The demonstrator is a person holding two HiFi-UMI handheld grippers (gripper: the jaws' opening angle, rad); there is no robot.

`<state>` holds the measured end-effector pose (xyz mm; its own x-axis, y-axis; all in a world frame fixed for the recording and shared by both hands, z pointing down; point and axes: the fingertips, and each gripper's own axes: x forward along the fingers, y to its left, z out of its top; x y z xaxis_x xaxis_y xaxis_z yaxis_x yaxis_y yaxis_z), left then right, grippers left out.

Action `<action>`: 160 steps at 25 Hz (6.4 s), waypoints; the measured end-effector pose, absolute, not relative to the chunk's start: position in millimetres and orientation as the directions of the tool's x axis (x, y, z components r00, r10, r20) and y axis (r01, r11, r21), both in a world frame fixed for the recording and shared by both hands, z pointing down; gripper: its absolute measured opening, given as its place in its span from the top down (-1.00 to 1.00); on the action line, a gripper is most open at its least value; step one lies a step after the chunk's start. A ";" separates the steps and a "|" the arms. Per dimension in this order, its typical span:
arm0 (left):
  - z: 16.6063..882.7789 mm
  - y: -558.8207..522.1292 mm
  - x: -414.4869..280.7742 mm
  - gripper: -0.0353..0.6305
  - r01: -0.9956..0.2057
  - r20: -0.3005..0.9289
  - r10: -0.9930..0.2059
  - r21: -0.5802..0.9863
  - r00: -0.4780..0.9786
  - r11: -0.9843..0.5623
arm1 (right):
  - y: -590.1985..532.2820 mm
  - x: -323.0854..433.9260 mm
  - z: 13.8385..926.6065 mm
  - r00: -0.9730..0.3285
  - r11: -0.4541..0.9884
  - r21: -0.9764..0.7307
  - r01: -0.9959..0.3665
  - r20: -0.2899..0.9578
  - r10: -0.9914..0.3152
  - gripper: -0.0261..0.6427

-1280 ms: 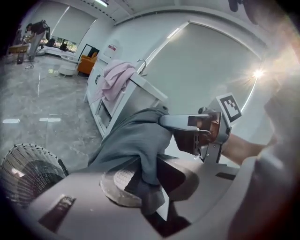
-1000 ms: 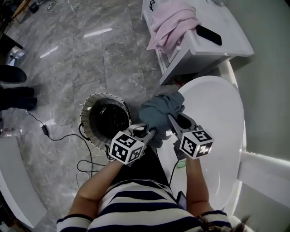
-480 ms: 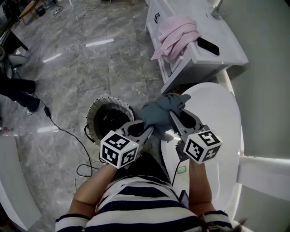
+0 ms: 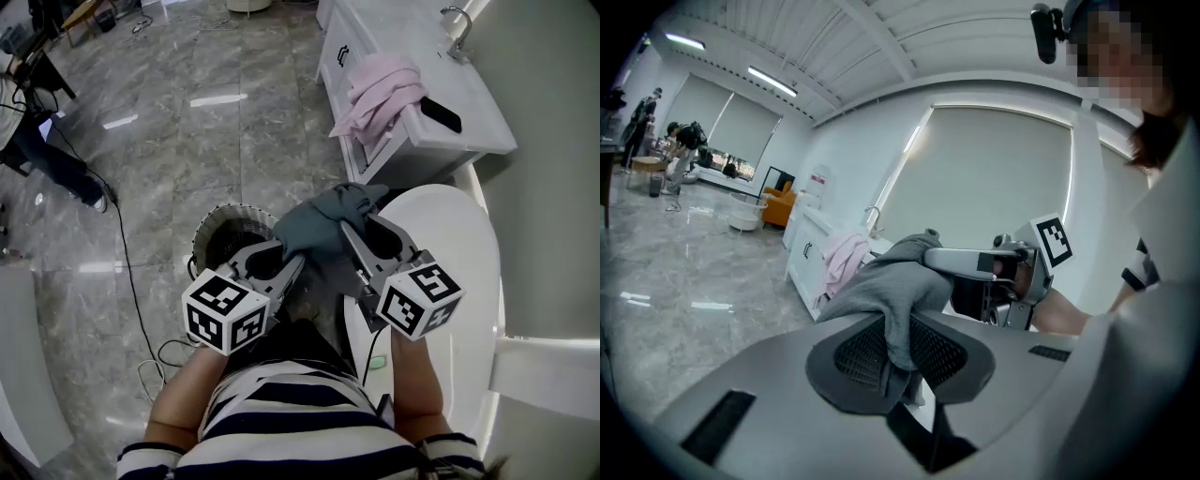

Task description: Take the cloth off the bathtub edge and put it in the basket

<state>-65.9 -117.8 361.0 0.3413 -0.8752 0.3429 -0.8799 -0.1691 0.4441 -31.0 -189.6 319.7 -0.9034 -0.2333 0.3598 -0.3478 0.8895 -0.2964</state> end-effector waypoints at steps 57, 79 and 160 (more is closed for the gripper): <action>439.3 26.6 -180.5 0.68 -0.846 0.474 -0.872 0.408 -0.127 0.344 | -51.5 -156.1 425.0 -0.849 0.908 -0.415 0.057 0.458 0.263 0.56; 599.9 44.8 -127.4 0.68 -0.818 0.732 -0.681 0.409 0.029 0.405 | -38.6 -107.4 593.4 -0.668 0.875 -0.475 -0.091 0.681 0.300 0.55; 572.7 45.5 -144.5 0.79 -0.811 0.680 -0.725 0.362 -0.108 0.460 | -45.9 -83.0 583.2 -0.695 0.902 -0.353 -0.250 0.714 0.086 0.84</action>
<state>-144.5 45.5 572.7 -0.1082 -0.7252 0.6800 -0.8110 0.4600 0.3616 -83.0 -45.9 583.2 -0.6951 0.0864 0.7137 -0.2503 0.9016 -0.3529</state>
